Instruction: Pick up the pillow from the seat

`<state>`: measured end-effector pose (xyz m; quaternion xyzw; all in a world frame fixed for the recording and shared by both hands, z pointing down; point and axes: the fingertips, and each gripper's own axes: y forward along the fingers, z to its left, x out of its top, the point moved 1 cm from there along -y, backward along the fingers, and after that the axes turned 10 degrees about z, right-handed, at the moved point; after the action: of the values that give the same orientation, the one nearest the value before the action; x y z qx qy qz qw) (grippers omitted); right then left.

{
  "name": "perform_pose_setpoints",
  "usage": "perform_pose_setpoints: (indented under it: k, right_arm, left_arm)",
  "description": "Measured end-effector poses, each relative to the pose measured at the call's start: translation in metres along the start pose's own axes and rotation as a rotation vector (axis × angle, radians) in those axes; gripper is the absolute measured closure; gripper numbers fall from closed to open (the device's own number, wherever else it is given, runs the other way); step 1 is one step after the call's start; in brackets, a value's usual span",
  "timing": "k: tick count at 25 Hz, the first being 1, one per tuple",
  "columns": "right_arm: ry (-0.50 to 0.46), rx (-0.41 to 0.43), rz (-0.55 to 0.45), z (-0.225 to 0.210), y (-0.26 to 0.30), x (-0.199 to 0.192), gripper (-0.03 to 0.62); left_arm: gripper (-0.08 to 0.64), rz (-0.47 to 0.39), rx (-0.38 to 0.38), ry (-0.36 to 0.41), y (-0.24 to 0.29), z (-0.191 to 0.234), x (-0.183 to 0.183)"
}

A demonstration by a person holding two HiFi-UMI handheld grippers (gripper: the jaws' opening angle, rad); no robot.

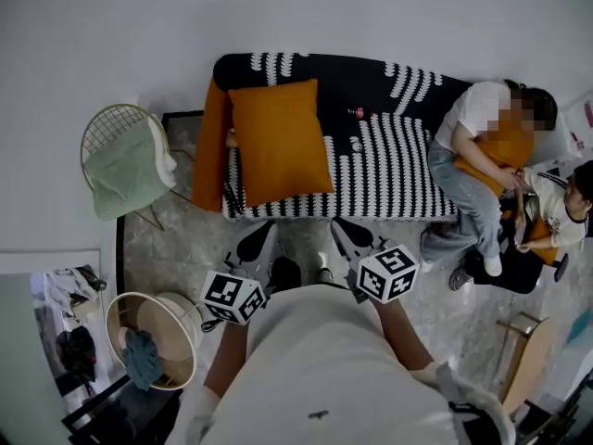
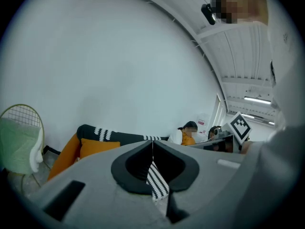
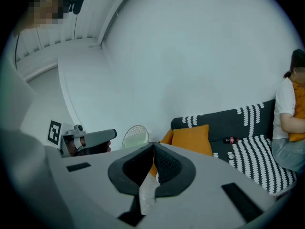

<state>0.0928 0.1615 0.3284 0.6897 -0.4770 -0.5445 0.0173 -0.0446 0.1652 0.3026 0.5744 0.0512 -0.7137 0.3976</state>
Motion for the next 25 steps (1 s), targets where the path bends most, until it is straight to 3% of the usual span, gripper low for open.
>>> perform_pose_setpoints:
  k: [5,12,18,25]
  right_arm:
    - [0.031,0.01,0.01,0.012,0.04,0.02,0.583]
    - [0.051,-0.039,0.045,0.024,0.086,0.025,0.583]
    - [0.078,-0.092,0.06,0.023,0.1,0.025,0.583]
    - [0.108,-0.116,0.092,0.025,0.105,0.016,0.583]
  left_arm:
    - [0.548,0.0,0.048,-0.058,-0.007,0.058,0.008]
    - [0.548,0.028,-0.001,-0.083,-0.01,0.114,0.009]
    - [0.548,0.033,-0.074,-0.059,-0.003,0.134,0.019]
    - [0.548,0.074,-0.094,-0.07,0.005,0.148,0.013]
